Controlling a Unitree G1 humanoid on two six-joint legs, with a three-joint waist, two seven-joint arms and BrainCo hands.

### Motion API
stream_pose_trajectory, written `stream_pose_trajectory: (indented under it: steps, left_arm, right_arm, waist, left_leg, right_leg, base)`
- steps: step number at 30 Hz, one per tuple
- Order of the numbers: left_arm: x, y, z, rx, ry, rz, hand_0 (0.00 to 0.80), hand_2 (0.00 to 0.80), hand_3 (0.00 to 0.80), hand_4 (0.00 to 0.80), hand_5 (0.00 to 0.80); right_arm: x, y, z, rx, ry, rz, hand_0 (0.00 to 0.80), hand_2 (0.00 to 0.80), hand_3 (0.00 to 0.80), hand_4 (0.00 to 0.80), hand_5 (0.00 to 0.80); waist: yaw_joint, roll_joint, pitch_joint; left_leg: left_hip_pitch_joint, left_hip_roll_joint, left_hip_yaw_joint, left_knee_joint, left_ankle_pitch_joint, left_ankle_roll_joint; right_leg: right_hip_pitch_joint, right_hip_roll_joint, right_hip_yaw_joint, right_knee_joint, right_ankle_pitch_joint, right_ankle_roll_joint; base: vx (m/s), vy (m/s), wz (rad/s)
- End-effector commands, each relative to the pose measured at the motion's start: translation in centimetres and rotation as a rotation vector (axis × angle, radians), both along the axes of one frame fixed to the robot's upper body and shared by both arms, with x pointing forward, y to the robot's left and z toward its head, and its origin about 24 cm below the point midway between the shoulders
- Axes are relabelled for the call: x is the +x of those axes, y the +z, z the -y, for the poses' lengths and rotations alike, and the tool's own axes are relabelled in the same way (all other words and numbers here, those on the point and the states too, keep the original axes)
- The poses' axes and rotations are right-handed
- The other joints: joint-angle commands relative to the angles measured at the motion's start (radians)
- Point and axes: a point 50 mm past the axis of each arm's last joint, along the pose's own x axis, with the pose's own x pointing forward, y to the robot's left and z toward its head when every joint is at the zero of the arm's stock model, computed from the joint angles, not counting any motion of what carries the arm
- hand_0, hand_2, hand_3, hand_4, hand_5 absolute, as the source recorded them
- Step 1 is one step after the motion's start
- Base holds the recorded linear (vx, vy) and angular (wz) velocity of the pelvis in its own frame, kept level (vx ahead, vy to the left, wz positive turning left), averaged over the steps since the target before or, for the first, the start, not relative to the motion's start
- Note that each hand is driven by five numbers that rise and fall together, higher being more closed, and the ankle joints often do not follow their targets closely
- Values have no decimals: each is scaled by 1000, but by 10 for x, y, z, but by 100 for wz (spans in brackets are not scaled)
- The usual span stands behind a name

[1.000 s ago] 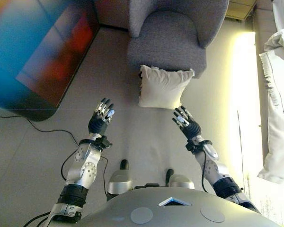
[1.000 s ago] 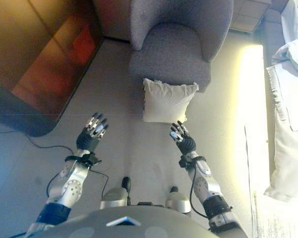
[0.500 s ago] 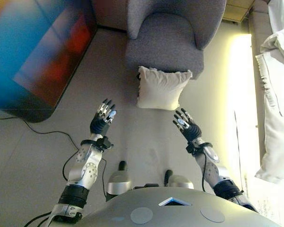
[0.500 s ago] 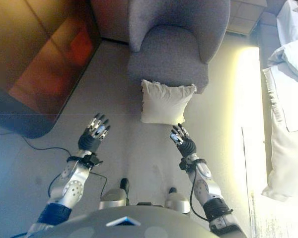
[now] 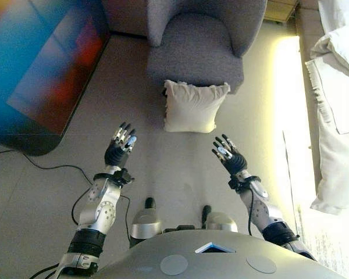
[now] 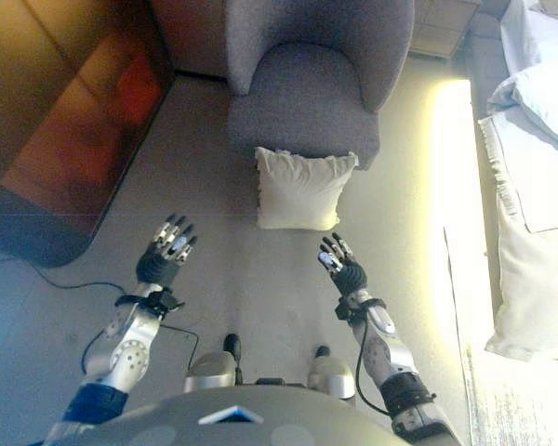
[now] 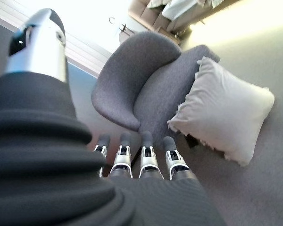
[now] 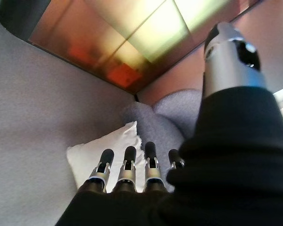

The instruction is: Pick up the cushion and take it to the sofa

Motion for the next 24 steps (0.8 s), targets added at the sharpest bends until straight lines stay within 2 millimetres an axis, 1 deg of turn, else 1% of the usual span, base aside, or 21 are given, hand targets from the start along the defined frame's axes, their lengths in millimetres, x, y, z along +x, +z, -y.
stream_pose_trajectory:
  steps: [1, 3, 4, 5, 6, 7, 8, 10, 12, 13, 14, 15, 16, 18, 19, 21, 23, 24]
  left_arm:
    - [9, 21, -11, 4, 27, 125, 0, 0, 0, 0, 0]
    - [12, 21, -9, 5, 8, 122, 0, 0, 0, 0, 0]
    - [12, 21, -8, 8, 1, 121, 0, 0, 0, 0, 0]
    - [12, 20, -6, 9, -8, 116, 0, 0, 0, 0, 0]
    - [13, 21, -6, 5, -14, 114, 0, 0, 0, 0, 0]
    - [13, 21, -6, 1, -18, 112, 0, 0, 0, 0, 0]
    - [12, 22, -6, -1, -23, 111, 0, 0, 0, 0, 0]
    - [12, 23, -6, -5, -33, 112, 0, 0, 0, 0, 0]
    - [12, 23, -5, 2, -45, 111, 0, 0, 0, 0, 0]
    - [12, 23, -3, 6, -50, 113, 0, 0, 0, 0, 0]
    - [12, 23, -2, 9, -51, 112, 0, 0, 0, 0, 0]
    - [12, 23, -1, 10, -49, 110, 0, 0, 0, 0, 0]
    - [11, 22, -2, 10, -47, 107, 0, 0, 0, 0, 0]
    - [7, 19, -5, 11, -40, 93, 0, 0, 0, 0, 0]
    - [3, 17, -7, 13, -41, 85, 0, 0, 0, 0, 0]
    - [-5, 12, -9, 28, -47, 71, 0, 0, 0, 0, 0]
    - [-9, 9, -9, 32, -53, 63, 0, 0, 0, 0, 0]
    - [-10, 9, -10, 28, -54, 60, 0, 0, 0, 0, 0]
  right_arm:
    - [15, 26, -7, 37, 1, 154, 0, 0, 0, 0, 0]
    - [16, 27, -9, 41, -18, 161, 0, 0, 0, 0, 0]
    - [15, 28, -10, 43, -24, 164, 0, 0, 0, 0, 0]
    - [13, 27, -10, 43, -35, 162, 0, 0, 0, 0, 0]
    - [11, 26, -9, 42, -40, 158, 0, 0, 0, 0, 0]
    - [9, 24, -7, 37, -44, 152, 0, 0, 0, 0, 0]
    - [7, 23, -5, 35, -49, 147, 0, 0, 0, 0, 0]
    - [6, 22, -2, 34, -65, 144, 0, 0, 0, 0, 0]
    - [10, 24, 0, 44, -77, 153, 0, 0, 0, 0, 0]
    - [13, 26, 0, 48, -82, 158, 0, 0, 0, 0, 0]
    - [16, 27, 1, 50, -85, 158, 0, 0, 0, 0, 0]
    - [18, 27, 2, 50, -86, 156, 0, 0, 0, 0, 0]
    - [19, 27, 3, 49, -88, 153, 0, 0, 0, 0, 0]
    - [19, 26, 5, 52, -85, 139, 0, 0, 0, 0, 0]
    - [19, 25, 5, 53, -82, 134, 0, 0, 0, 0, 0]
    - [15, 23, 6, 58, -74, 124, 0, 0, 0, 0, 0]
    - [11, 20, 4, 57, -68, 114, 0, 0, 0, 0, 0]
    - [7, 17, 5, 53, -66, 104, 0, 0, 0, 0, 0]
  waist:
    - [-25, 2, -13]
    - [-34, 19, -6]
    - [-37, 28, -2]
    - [-45, 43, 8]
    - [-49, 50, 13]
    - [-52, 51, 16]
    - [-54, 48, 17]
    - [-58, 27, 15]
    - [-71, -12, 19]
    - [-79, -25, 23]
    - [-84, -33, 24]
    - [-93, -39, 24]
    - [-100, -37, 24]
    - [-107, -38, 27]
    - [-106, -33, 29]
    - [-102, -42, 34]
    - [-107, -46, 31]
    - [-114, -46, 24]
  left_leg:
    - [-70, -85, 16, 161, -119, 107]
    - [-73, -89, 11, 168, -125, 127]
    - [-74, -87, 10, 174, -128, 131]
    - [-68, -81, 6, 182, -131, 132]
    - [-64, -77, 3, 184, -131, 130]
    - [-56, -77, -1, 185, -132, 125]
    - [-47, -79, -5, 184, -136, 121]
    - [-35, -94, -8, 187, -154, 111]
    - [-10, -116, -18, 199, -198, 98]
    - [6, -123, -29, 199, -220, 94]
    - [16, -129, -41, 198, -239, 94]
    - [30, -136, -54, 193, -255, 95]
    - [41, -135, -60, 192, -264, 96]
    - [69, -134, -67, 191, -274, 100]
    - [86, -125, -69, 194, -289, 101]
    - [109, -123, -71, 202, -311, 106]
    - [125, -118, -76, 206, -329, 103]
    - [132, -109, -76, 204, -334, 101]
  right_leg:
    - [-148, -43, 36, 236, 87, 15]
    - [-210, -42, 65, 387, 137, 13]
    - [-241, -35, 75, 455, 151, 10]
    - [-293, -26, 86, 554, 190, 6]
    - [-317, -23, 94, 598, 204, 5]
    - [-332, -26, 98, 604, 217, 6]
    - [-336, -31, 97, 586, 223, 6]
    - [-325, -55, 88, 471, 240, 12]
    - [-313, -85, 74, 261, 257, 28]
    - [-312, -91, 67, 168, 263, 38]
    - [-313, -90, 70, 96, 267, 49]
    - [-320, -86, 74, 2, 288, 62]
    - [-327, -79, 66, -60, 303, 68]
    - [-374, -76, 50, -116, 326, 74]
    - [-389, -73, 26, -116, 335, 72]
    - [-387, -81, 0, -86, 356, 63]
    - [-391, -85, 17, -41, 363, 61]
    - [-391, -86, 28, -29, 349, 65]
  base:
    - [-31, 143, -3]
    - [-33, 157, 6]
    - [-15, 170, 6]
    - [16, 145, 8]
    - [66, 120, 15]
    - [103, 53, 29]
    - [148, -4, 29]
    - [202, -115, 20]
    - [305, -219, 9]
    - [314, -194, 0]
    - [324, -150, 3]
    - [313, -103, 15]
    - [361, -98, 40]
    - [378, -108, 78]
    - [379, -129, 60]
    - [372, -147, 24]
    - [361, -135, 6]
    - [352, -137, -10]
